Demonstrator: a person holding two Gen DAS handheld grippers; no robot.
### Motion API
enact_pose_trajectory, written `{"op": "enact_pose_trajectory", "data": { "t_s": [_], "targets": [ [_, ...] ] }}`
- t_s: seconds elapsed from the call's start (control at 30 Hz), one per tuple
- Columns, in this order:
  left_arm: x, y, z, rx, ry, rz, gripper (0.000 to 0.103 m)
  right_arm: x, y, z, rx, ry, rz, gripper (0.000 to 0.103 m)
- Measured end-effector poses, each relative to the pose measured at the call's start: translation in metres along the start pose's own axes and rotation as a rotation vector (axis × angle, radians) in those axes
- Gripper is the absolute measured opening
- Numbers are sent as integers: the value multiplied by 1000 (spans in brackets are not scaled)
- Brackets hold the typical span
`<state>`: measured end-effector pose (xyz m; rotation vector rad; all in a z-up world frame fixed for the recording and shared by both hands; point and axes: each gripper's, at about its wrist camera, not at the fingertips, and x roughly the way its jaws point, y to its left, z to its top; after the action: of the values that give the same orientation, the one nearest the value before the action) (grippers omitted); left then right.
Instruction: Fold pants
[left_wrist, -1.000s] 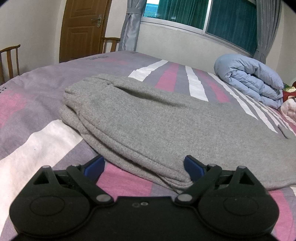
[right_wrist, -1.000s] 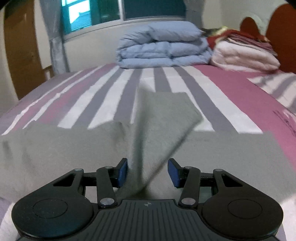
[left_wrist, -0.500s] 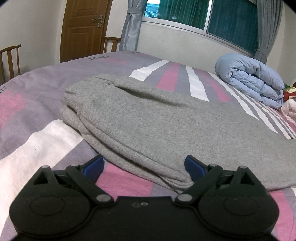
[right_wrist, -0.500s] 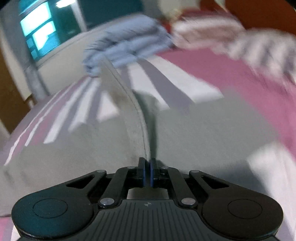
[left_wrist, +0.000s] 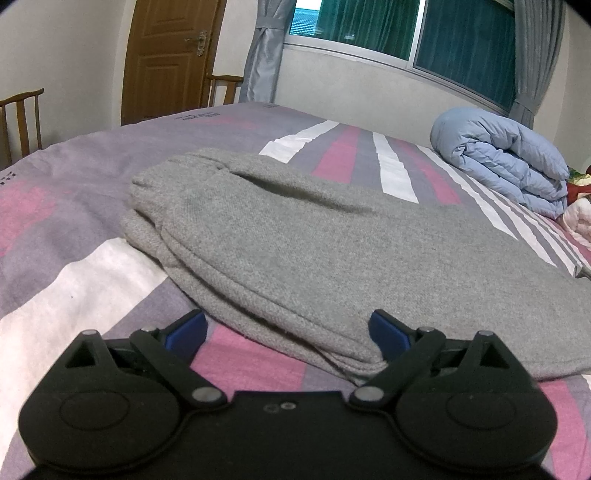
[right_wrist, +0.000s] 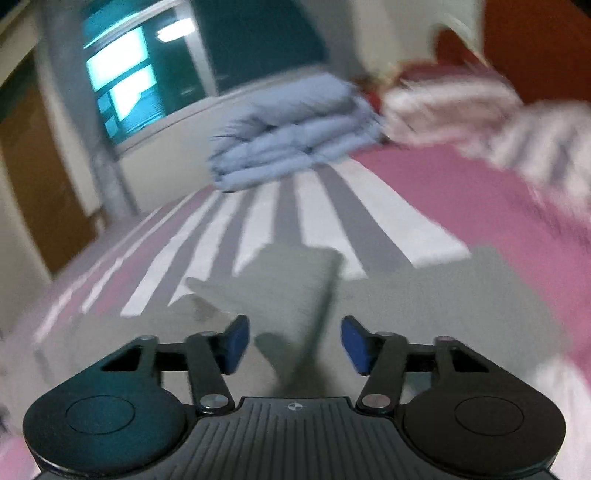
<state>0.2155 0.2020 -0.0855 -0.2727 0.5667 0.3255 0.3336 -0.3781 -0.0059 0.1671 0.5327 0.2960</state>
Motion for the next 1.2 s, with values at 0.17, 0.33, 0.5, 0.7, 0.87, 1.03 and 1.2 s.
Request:
{"op": "enact_pose_trajectory", "data": {
  "t_s": [0.17, 0.33, 0.5, 0.7, 0.87, 1.03, 1.2],
  "targets": [
    [0, 1, 0, -3, 0, -3, 90, 41, 50, 1, -308, 67, -58, 55],
    [0, 1, 0, -3, 0, -2, 90, 74, 70, -4, -534, 50, -180, 54],
    [0, 2, -1, -6, 0, -4, 90, 42, 15, 20, -197, 5, -170, 4],
    [0, 1, -1, -9, -1, -6, 90, -21, -93, -12, 494, -50, -143, 4],
    [0, 1, -2, -8, -1, -3, 90, -4, -138, -54, 804, -23, -40, 4],
    [0, 1, -1, -9, 0, -3, 90, -11, -111, -26, 461, 4, -137, 28],
    [0, 1, -1, -9, 0, -3, 90, -20, -58, -18, -103, 13, -236, 46]
  ]
}}
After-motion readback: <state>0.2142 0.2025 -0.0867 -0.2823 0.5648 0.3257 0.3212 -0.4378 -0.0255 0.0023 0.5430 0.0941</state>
